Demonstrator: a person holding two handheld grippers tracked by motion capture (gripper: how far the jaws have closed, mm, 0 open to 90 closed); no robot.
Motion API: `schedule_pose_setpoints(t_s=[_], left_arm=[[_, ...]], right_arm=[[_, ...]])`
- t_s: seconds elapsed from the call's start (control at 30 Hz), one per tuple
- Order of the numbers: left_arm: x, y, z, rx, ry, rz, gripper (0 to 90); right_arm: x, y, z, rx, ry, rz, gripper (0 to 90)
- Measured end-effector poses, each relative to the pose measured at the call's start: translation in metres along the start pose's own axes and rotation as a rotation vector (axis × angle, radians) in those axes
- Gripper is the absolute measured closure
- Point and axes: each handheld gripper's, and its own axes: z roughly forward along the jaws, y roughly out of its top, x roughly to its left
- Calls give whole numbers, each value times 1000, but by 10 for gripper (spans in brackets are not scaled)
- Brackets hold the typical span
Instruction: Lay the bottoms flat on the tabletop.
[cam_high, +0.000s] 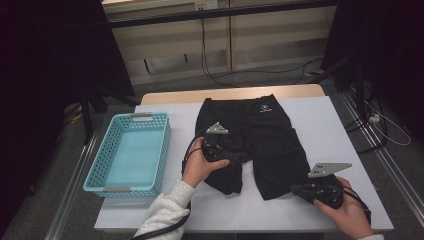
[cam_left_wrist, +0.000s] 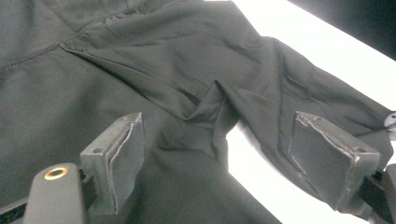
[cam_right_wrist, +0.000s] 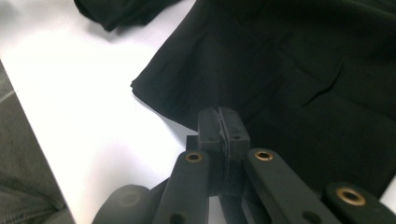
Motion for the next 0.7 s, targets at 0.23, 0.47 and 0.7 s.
schedule_pose_setpoints(t_s=[0.23,0.47,0.7], left_arm=[[-1,0,0,3,-1,1,184],[-1,0,0,5,-1,-1,183],[0,0,-1,9,4,-4,183]], right_arm=[[-2,-10,-13,14,-14,-8,895],[-4,-20,-23,28,-26,3,895],[-4,-22,-23,28,-32,-15,817]])
